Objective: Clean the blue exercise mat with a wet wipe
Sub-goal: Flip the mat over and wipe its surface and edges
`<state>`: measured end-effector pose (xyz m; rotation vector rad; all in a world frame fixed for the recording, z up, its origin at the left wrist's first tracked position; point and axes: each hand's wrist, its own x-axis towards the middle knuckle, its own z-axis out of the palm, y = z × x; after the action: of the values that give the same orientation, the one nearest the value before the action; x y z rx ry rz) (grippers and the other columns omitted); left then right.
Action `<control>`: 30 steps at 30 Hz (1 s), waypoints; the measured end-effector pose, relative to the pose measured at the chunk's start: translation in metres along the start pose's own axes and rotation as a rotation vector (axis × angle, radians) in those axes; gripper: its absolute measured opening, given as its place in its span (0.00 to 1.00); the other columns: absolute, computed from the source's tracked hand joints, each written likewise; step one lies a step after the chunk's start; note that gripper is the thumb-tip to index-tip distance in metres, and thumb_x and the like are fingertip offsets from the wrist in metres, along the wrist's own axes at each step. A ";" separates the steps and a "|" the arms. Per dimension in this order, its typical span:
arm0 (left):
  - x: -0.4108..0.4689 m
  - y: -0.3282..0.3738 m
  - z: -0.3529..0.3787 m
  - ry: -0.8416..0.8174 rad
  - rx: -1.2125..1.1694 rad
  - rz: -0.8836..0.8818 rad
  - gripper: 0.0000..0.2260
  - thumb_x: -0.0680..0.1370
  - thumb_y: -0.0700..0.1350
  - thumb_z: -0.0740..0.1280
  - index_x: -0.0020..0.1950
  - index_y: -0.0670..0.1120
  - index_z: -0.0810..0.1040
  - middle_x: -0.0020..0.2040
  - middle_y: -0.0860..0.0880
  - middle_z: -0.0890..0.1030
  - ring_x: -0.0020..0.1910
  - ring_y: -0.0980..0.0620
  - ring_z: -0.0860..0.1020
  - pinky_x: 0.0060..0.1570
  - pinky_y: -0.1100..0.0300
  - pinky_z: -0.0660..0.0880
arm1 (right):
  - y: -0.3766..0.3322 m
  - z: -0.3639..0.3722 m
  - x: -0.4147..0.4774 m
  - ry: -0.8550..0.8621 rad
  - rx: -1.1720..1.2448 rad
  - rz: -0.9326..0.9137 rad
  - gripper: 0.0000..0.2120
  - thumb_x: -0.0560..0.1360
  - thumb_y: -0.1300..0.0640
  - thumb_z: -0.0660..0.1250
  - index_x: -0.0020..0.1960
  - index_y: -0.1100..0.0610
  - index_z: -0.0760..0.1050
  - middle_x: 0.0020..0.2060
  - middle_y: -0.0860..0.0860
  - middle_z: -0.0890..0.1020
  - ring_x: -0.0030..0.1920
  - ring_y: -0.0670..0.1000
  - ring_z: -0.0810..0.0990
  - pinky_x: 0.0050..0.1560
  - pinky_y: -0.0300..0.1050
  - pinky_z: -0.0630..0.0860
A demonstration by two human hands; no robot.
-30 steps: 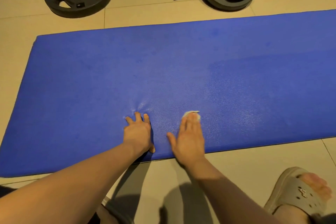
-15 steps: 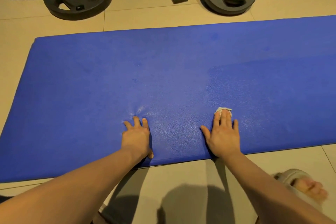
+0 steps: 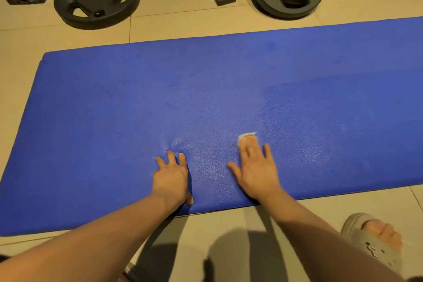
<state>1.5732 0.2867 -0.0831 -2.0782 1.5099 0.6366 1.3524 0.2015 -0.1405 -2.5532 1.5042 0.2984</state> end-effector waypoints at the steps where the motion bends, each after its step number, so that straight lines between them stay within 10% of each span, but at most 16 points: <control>1: -0.001 0.000 -0.001 -0.002 0.001 -0.002 0.61 0.64 0.62 0.81 0.82 0.43 0.46 0.79 0.38 0.51 0.78 0.27 0.53 0.59 0.45 0.79 | 0.018 -0.002 0.003 0.008 0.006 0.101 0.40 0.80 0.33 0.46 0.80 0.61 0.58 0.78 0.59 0.63 0.79 0.59 0.58 0.75 0.67 0.58; 8: -0.002 0.000 -0.002 0.005 0.014 -0.008 0.60 0.64 0.62 0.81 0.82 0.44 0.46 0.79 0.38 0.52 0.78 0.28 0.54 0.61 0.45 0.77 | 0.021 -0.014 0.011 0.039 0.192 0.466 0.43 0.80 0.33 0.46 0.79 0.67 0.58 0.78 0.65 0.61 0.79 0.64 0.55 0.76 0.65 0.59; 19: 0.002 0.001 -0.009 -0.060 0.033 -0.031 0.60 0.64 0.62 0.80 0.82 0.43 0.47 0.78 0.39 0.54 0.76 0.30 0.57 0.59 0.47 0.78 | -0.061 -0.001 0.002 0.007 0.052 -0.270 0.32 0.82 0.40 0.46 0.81 0.57 0.60 0.79 0.55 0.64 0.80 0.56 0.57 0.76 0.65 0.58; 25: 0.022 -0.018 -0.046 0.097 0.116 0.084 0.28 0.73 0.59 0.75 0.67 0.47 0.73 0.62 0.46 0.73 0.60 0.45 0.75 0.45 0.54 0.69 | 0.054 -0.010 0.027 0.052 0.060 0.279 0.31 0.83 0.40 0.45 0.77 0.59 0.63 0.76 0.57 0.66 0.78 0.57 0.60 0.73 0.67 0.60; 30: 0.063 -0.033 -0.060 0.043 0.073 0.076 0.64 0.61 0.68 0.80 0.83 0.49 0.44 0.80 0.41 0.51 0.78 0.37 0.55 0.71 0.38 0.65 | 0.037 -0.019 0.039 0.014 0.131 0.441 0.37 0.83 0.38 0.46 0.79 0.65 0.58 0.78 0.63 0.62 0.79 0.63 0.55 0.76 0.65 0.57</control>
<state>1.6272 0.2122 -0.0726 -1.9998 1.6187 0.5585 1.3399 0.1461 -0.1339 -2.1090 2.0101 0.2254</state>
